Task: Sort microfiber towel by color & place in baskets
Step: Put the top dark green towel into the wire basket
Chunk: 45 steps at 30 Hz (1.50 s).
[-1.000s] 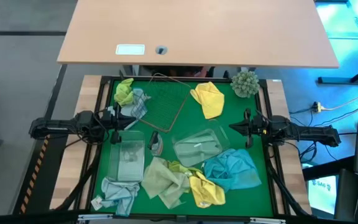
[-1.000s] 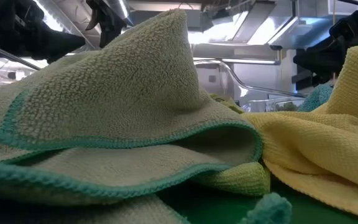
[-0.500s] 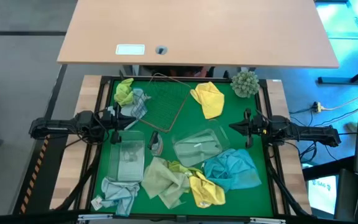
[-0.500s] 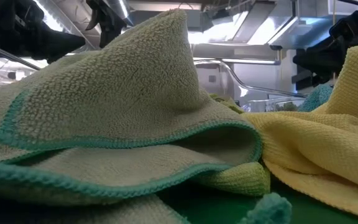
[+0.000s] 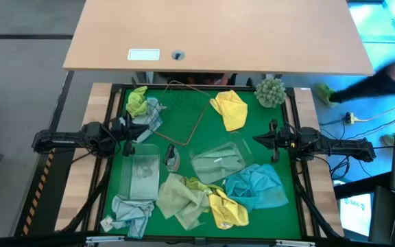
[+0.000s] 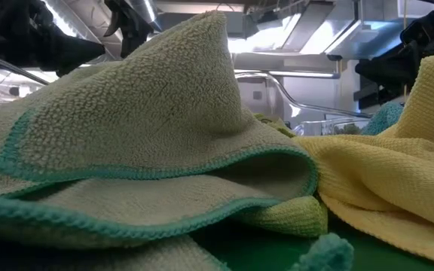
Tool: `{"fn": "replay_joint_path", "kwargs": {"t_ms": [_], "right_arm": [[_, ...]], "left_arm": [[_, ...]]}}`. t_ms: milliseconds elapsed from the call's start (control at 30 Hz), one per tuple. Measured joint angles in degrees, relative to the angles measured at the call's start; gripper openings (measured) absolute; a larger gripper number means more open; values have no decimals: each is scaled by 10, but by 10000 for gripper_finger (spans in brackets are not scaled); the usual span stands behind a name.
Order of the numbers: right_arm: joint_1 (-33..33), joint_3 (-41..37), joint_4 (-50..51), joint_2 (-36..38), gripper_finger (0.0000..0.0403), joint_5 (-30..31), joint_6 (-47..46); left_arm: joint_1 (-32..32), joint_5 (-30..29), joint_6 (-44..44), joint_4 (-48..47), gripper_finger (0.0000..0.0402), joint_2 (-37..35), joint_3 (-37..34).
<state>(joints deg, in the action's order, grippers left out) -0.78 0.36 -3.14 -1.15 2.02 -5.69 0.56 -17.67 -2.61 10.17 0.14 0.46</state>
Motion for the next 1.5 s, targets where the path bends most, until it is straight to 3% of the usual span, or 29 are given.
{"fn": "replay_joint_path", "kwargs": {"t_ms": [133, 333, 633, 833, 1100, 1500], "right_arm": [[0, 0, 0, 0, 3, 0, 0], [0, 0, -1, 0, 3, 0, 0], [0, 0, -2, 0, 3, 0, 0], [0, 0, -2, 0, 3, 0, 0], [0, 0, -2, 0, 3, 0, 0], [0, 0, -2, 0, 3, 0, 0]], "left_arm": [[0, -63, -52, 0, 34, 0, 0], [0, -127, -61, 1, 95, 0, 0], [1, -159, -89, 82, 165, 0, 0], [1, -210, -39, 113, 171, 2, 16], [1, -367, 17, 114, 171, 34, 75], [1, -446, 9, 37, 171, 128, 157]]}}
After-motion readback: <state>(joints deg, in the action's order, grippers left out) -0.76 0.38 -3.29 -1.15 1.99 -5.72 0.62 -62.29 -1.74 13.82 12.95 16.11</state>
